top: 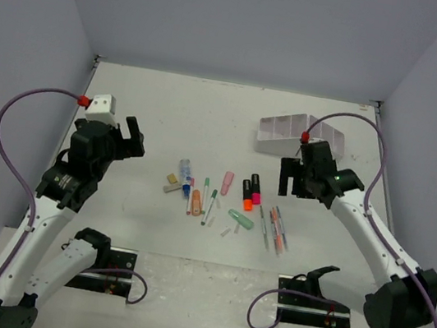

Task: Sort the stationery into containers
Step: Pick up the pen from the center of the board.

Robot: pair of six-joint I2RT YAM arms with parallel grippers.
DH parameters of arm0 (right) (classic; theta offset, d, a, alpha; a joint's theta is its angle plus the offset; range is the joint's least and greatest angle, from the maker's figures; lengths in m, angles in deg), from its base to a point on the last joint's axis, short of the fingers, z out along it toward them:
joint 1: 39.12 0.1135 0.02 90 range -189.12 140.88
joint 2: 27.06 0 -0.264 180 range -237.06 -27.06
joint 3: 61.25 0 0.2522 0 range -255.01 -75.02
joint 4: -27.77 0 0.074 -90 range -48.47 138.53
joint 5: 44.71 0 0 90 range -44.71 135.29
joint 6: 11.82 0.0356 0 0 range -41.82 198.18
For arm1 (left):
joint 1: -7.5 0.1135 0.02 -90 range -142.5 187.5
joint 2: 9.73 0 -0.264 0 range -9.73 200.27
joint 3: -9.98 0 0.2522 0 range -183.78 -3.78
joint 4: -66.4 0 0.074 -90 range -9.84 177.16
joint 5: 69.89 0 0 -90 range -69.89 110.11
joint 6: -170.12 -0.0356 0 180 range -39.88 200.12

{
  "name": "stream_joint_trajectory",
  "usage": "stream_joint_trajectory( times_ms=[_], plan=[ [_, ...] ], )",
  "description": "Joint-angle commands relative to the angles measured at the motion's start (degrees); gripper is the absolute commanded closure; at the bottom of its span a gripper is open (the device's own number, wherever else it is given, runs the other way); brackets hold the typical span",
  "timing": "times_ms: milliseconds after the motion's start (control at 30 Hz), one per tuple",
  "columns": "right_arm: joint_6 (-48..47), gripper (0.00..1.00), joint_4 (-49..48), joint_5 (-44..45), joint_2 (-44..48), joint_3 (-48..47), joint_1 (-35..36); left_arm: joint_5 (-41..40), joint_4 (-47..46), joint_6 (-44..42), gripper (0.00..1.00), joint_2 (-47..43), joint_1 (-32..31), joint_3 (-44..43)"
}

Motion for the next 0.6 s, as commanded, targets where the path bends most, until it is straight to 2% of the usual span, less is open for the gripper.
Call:
stream_joint_trajectory(
  times_ms=[0,100,200,233,267,567],
  plan=[
    [2.5,0.09,-0.2,-2.4,-4.9,0.8,0.1,2.0,-2.2,-1.5,0.00,-0.5,-0.9,0.0],
    [5.9,0.13,-1.1,-2.4,-7.6,2.5,-0.1,2.7,-2.2,-1.7,0.00,-0.8,-1.2,0.1],
    [7.8,0.26,-1.3,-5.2,-10.0,3.7,-0.6,3.3,-2.2,-1.8,0.00,-1.1,-1.7,0.1],
    [8.0,0.27,-1.4,-5.5,-10.5,4.2,-0.9,3.4,-2.2,-1.8,0.00,-1.2,-1.7,0.0],
    [8.9,0.33,-1.3,-6.9,-11.3,5.0,-1.0,3.5,-2.3,-1.8,0.00,-1.3,-2.0,0.0],
    [12.3,0.47,-0.6,-8.7,-11.7,9.6,-0.9,4.2,-2.1,-2.0,0.00,-2.2,-3.3,-0.3]
  ],
)
